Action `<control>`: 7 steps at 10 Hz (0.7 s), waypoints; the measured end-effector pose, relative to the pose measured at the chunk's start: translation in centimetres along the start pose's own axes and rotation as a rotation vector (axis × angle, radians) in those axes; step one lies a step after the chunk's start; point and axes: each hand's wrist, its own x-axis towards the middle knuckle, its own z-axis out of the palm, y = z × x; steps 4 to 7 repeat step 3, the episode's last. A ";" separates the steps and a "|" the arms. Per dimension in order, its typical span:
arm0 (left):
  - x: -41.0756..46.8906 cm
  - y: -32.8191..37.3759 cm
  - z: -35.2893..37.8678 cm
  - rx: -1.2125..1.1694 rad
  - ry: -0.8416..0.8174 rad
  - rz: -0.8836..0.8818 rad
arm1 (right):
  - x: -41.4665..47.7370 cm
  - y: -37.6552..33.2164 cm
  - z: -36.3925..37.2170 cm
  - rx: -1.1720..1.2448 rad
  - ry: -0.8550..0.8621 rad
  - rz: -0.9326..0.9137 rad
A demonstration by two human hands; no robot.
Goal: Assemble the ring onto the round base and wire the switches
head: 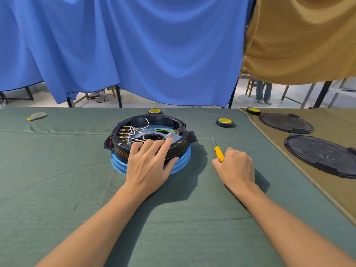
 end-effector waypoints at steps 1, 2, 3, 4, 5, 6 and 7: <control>-0.1 -0.1 -0.2 -0.030 0.007 0.015 | -0.1 -0.1 0.0 0.024 -0.022 0.020; -0.2 -0.1 -0.2 -0.051 -0.004 0.018 | -0.2 0.0 0.2 0.027 -0.044 0.013; -0.1 -0.1 -0.4 -0.071 -0.006 0.008 | -0.3 0.1 0.3 0.031 -0.035 0.000; -0.1 -0.1 -0.4 -0.071 -0.006 0.008 | -0.3 0.1 0.3 0.031 -0.035 0.000; -0.1 -0.1 -0.4 -0.071 -0.006 0.008 | -0.3 0.1 0.3 0.031 -0.035 0.000; -0.1 -0.1 -0.4 -0.071 -0.006 0.008 | -0.3 0.1 0.3 0.031 -0.035 0.000; -0.1 -0.1 -0.4 -0.071 -0.006 0.008 | -0.3 0.1 0.3 0.031 -0.035 0.000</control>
